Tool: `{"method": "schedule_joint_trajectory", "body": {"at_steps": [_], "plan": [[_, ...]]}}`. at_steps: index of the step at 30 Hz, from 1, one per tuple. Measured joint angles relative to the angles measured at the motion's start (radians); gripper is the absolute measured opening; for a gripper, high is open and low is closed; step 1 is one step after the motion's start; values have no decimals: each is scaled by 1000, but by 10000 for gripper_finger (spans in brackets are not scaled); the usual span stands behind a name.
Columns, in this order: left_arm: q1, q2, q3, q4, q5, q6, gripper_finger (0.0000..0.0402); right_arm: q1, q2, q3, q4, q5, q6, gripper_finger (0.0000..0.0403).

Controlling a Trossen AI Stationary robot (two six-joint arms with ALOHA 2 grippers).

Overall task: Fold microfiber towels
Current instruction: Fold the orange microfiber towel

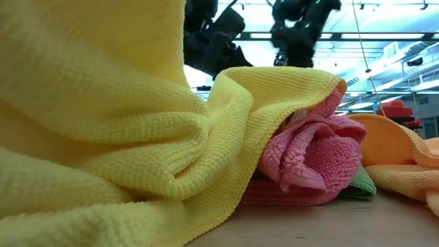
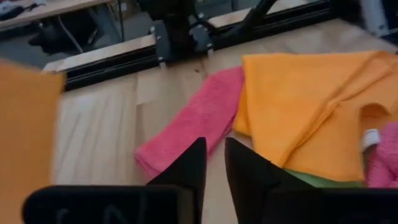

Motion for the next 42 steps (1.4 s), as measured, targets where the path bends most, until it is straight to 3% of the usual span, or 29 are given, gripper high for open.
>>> {"method": "schedule_joint_trajectory", "body": {"at_steps": [7,14,18,23,28,31,36,42], "plan": [[2,0,-21,3,0,-1,28,-6,132,35,264,-237,-3,10],[2,0,-21,-44,0,0,16,-14,124,61,297,-322,-1,10],[2,0,-21,-73,0,-1,19,-41,102,-52,324,-412,19,10],[2,0,-21,-105,0,-52,27,-68,76,-305,426,-481,116,10],[1,0,-21,-137,0,-79,27,-103,5,-516,479,-474,215,13],[1,0,-21,-138,0,-78,21,-121,-53,-591,464,-416,241,14],[2,0,-21,-94,0,-78,17,-156,-118,-639,445,-289,244,19],[2,0,-20,-142,0,-39,28,-159,-117,-642,495,-209,199,60]]}}
